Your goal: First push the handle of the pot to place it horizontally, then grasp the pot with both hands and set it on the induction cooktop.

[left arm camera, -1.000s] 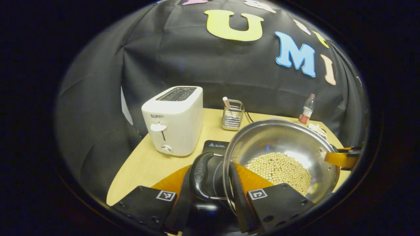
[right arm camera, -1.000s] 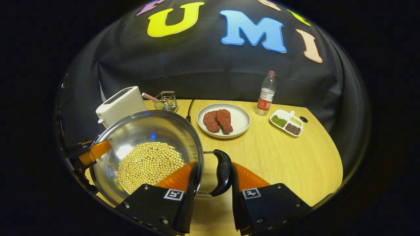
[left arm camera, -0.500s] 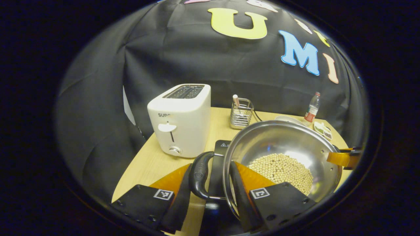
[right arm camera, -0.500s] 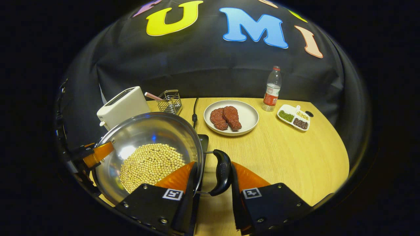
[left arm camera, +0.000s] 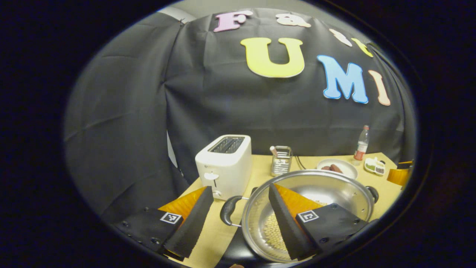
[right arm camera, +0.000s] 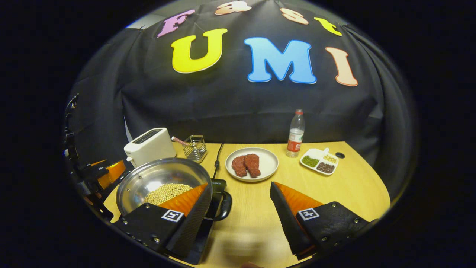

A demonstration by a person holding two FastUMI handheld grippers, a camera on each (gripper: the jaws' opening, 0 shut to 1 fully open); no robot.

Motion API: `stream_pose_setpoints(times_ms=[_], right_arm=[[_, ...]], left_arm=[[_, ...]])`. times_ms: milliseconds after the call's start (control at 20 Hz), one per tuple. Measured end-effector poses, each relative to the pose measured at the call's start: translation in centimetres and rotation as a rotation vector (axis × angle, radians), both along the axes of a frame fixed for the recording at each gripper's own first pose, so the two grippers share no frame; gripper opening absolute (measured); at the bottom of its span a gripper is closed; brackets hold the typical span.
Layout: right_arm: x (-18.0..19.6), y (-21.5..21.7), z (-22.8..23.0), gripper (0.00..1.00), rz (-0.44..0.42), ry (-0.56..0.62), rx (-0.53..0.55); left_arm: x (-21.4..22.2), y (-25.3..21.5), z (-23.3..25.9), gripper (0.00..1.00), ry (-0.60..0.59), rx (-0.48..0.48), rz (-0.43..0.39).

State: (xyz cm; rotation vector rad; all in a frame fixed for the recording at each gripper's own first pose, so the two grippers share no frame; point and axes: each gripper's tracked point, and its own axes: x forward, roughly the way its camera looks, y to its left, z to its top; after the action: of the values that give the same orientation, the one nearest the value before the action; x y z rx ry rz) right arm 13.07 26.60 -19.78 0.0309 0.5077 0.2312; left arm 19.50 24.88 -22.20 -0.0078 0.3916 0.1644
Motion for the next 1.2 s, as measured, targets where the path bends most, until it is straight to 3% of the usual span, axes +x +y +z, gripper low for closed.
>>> stream_pose_setpoints(times_ms=[200, 650, 950, 1150, 1200], right_arm=[[-2.5, -5.2, 3.5, 0.96, -0.003, -0.101, -0.012], [-9.9, -17.7, 9.8, 0.96, -0.043, -0.234, 0.018], [-14.7, -23.8, 14.1, 0.96, -0.047, -0.323, 0.002], [-16.9, -25.3, 16.4, 0.96, -0.061, -0.369, 0.001], [-17.4, -25.3, 16.8, 0.96, -0.065, -0.375, 0.009]], left_arm=[[-2.4, -6.7, 5.4, 0.94, -0.089, -0.021, -0.044], [-11.3, -21.4, 14.6, 1.0, -0.214, -0.021, -0.156], [-18.1, -26.5, 19.4, 0.94, -0.276, 0.001, -0.19], [-20.9, -27.9, 21.9, 0.94, -0.31, 0.024, -0.212], [-21.3, -28.0, 22.2, 1.0, -0.315, 0.026, -0.217]])
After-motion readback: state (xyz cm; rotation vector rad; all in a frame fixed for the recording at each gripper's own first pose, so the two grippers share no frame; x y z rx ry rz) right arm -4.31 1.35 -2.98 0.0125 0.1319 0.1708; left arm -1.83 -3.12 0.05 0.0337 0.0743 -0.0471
